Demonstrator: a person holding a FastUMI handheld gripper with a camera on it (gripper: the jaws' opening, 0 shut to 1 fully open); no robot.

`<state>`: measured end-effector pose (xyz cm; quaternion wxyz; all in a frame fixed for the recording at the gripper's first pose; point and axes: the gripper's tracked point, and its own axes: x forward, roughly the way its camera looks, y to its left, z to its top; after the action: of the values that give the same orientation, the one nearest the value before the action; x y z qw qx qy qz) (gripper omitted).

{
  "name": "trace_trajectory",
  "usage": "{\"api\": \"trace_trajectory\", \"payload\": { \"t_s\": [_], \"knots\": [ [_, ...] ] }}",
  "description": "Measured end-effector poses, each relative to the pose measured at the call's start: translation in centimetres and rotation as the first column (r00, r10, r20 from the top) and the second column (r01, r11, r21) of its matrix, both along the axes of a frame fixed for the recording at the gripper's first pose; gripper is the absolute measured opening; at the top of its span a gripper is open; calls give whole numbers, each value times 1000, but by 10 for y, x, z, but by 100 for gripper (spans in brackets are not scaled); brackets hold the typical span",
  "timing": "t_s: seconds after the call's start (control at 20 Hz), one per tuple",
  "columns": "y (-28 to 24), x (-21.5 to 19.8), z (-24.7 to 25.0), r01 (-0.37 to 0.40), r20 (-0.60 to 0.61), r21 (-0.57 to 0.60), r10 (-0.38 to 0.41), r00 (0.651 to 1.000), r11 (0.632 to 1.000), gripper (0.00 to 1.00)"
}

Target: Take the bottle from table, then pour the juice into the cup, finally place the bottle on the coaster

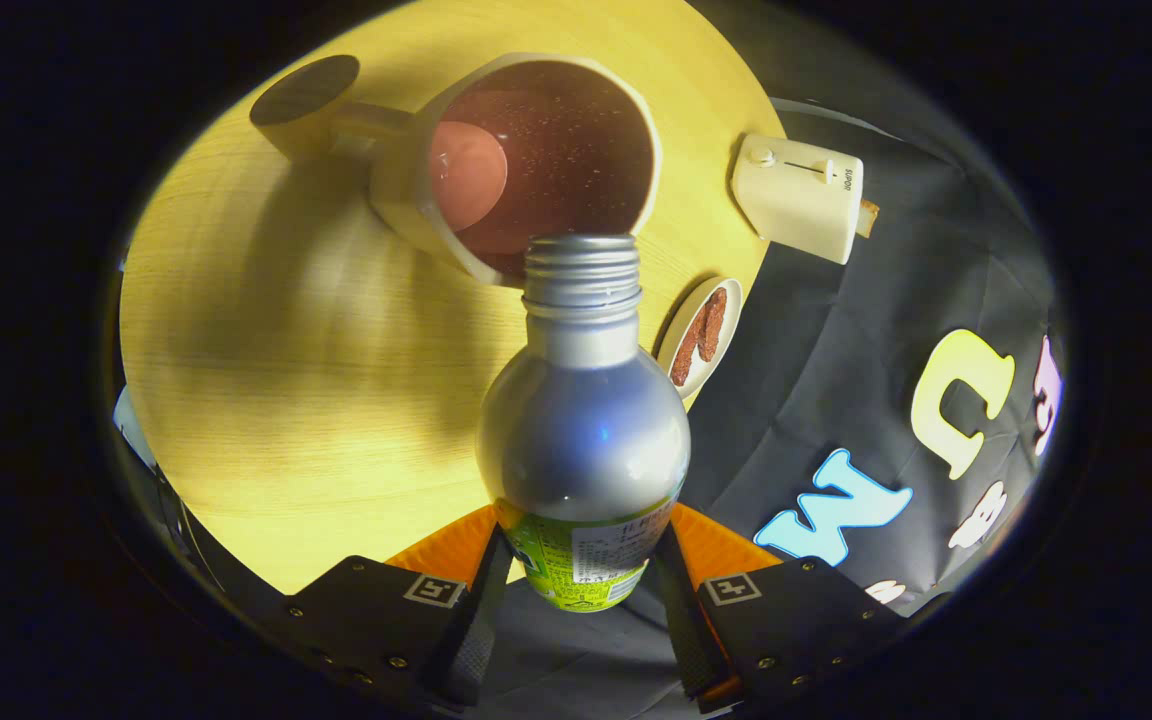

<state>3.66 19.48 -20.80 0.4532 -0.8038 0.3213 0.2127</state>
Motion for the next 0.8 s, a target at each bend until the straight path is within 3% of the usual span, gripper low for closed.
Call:
{"api": "trace_trajectory", "payload": {
  "t_s": [0.8],
  "knots": [
    [6,10,20,-15,-44,-148,9,999,989,72]
  ]
}}
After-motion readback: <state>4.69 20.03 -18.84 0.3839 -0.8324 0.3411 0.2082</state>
